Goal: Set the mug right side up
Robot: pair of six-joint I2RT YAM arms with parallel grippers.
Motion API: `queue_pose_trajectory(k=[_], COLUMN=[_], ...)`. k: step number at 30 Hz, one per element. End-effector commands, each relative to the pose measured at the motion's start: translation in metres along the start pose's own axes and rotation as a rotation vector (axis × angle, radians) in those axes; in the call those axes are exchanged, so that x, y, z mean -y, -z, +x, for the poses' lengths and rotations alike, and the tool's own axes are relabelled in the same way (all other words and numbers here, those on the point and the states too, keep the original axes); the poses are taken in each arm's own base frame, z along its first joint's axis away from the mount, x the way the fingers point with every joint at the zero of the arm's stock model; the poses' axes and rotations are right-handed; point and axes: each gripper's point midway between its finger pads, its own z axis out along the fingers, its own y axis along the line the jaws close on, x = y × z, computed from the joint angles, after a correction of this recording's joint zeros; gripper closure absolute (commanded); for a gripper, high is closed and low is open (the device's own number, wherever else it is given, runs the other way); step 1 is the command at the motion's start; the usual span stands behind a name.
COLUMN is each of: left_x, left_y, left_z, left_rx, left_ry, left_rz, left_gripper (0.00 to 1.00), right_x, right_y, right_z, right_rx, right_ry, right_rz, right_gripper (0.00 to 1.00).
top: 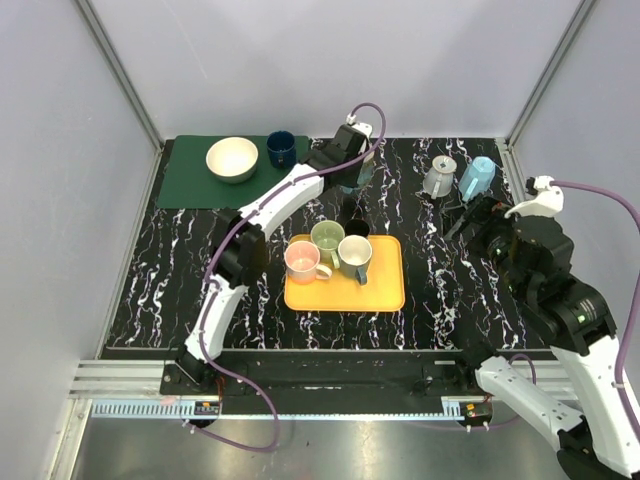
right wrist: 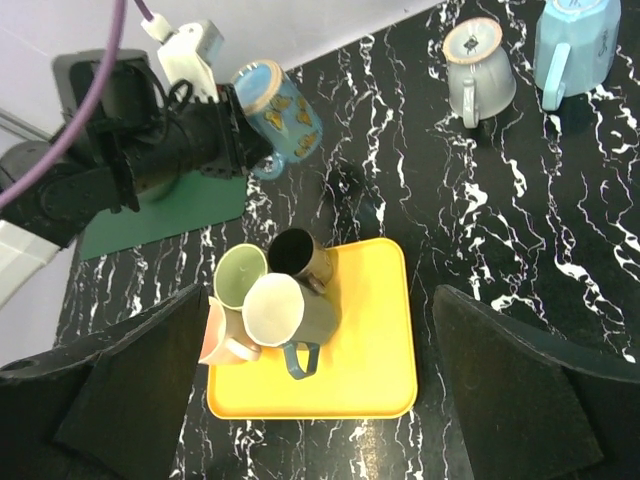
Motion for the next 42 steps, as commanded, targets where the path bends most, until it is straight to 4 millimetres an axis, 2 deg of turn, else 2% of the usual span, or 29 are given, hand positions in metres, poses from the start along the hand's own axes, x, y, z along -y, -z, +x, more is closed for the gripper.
queue_pose_trajectory(k=[1, 6, 13, 20, 31, 36, 38, 39, 40, 42], left_x=[-0.03, -0.07, -0.099, -0.1, -0.094, -0.092, -0.092, -0.091, -0.091, -0.091], left_y=[0.038, 0.025, 0.006, -0.007, -0.038, -0.039, -0.036, -0.035, -0.03, -0.026], left_z=[-0.101, -0.092, -0.072, -0.066, -0.02, -0.01, -0.012, -0.01, -0.014, -0.011], left_rx=[0.311, 0.297, 0.287, 0.287, 0.197, 0.179, 0.185, 0.179, 0.191, 0.204], left_ry=[0.03, 0.065, 0.079, 0.07, 0.093, 0.092, 0.098, 0.101, 0.107, 0.11], left_rz=[-0.078, -0.11, -0.12, -0.105, -0.064, -0.057, -0.058, -0.055, -0.053, -0.057], left_gripper=[1.0, 1.0, 1.0, 1.0, 1.0, 1.0, 1.0, 0.98, 0.8, 0.66], right_x=[0.0, 0.0, -0.001, -0.004, 0.0, 0.001, 0.002, 0.002, 0.002, 0.002], right_y=[-0.016, -0.027, -0.037, -0.051, -0.064, -0.063, -0.063, -0.063, -0.063, -0.063], right_z=[0.012, 0.024, 0.029, 0.034, 0.053, 0.054, 0.057, 0.057, 0.058, 0.061], right_rx=[-0.039, -0.066, -0.076, -0.087, -0.13, -0.13, -0.136, -0.136, -0.14, -0.148], right_ry=[0.019, 0.026, 0.037, 0.04, 0.056, 0.051, 0.052, 0.05, 0.05, 0.046], right_rz=[0.022, 0.022, 0.034, 0.036, 0.051, 0.051, 0.05, 0.048, 0.047, 0.043], right_gripper=[0.0, 0.0, 0.01, 0.01, 0.01, 0.01, 0.01, 0.01, 0.0, 0.0])
